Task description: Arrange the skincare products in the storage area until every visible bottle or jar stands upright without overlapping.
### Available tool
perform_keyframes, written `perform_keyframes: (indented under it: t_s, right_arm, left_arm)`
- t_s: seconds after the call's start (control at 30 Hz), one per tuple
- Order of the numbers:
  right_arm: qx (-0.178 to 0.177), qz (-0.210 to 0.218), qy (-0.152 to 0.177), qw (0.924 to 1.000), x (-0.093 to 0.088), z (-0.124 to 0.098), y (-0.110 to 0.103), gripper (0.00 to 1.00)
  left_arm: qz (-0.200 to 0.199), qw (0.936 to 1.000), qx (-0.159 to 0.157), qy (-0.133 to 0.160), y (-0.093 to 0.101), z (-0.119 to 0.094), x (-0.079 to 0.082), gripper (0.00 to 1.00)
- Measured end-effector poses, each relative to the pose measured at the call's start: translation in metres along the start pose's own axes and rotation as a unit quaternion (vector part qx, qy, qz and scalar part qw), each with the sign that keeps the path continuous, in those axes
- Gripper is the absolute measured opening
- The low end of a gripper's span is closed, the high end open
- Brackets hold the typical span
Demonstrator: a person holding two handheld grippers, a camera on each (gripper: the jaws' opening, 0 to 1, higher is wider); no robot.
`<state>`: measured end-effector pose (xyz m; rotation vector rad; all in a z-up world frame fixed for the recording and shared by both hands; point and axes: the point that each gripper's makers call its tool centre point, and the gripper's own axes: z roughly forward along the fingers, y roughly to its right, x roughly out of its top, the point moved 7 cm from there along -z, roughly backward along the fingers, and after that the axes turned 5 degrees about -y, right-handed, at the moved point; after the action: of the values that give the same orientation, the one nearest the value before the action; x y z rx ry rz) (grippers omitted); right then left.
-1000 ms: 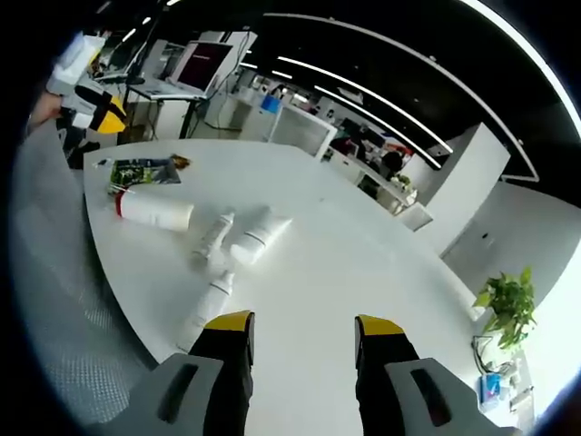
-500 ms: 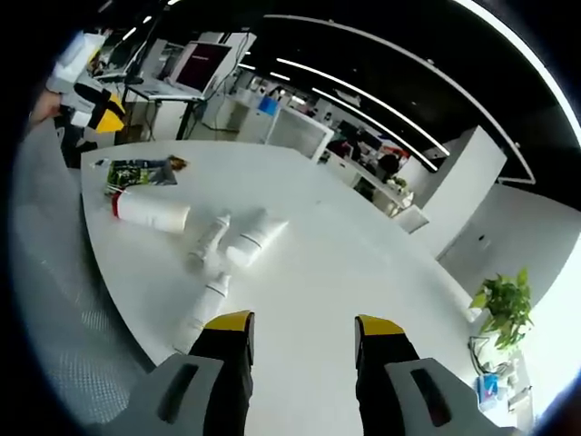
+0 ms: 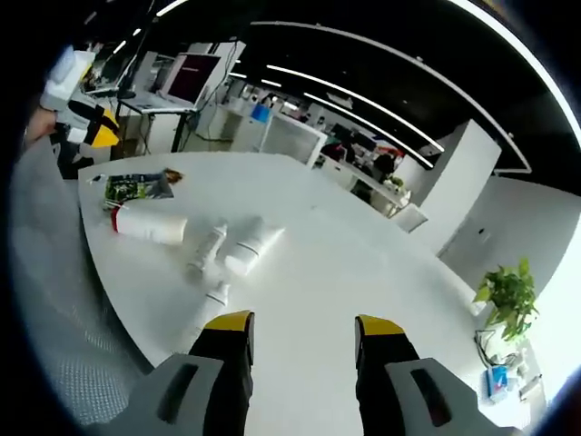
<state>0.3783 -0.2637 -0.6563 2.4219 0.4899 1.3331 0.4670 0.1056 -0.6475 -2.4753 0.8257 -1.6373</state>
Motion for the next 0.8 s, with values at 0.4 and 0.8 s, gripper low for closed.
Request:
perform_keyframes:
  t_s: [0.4,0.8]
  right_arm:
    - [0.004,0.016,0.015,0.9997,0.0038,-0.0031,0.0011,0.4]
    - [0.017,0.027,0.041,0.9986,0.0093,-0.0037,-0.0007,0.43]
  left_arm:
    - [-0.031,0.9993,-0.02,0.009,0.0003,0.0,0.0013,0.32]
    - [-0.05,0.9982,-0.024,0.022,-0.002,-0.0016,0.0023,0.36]
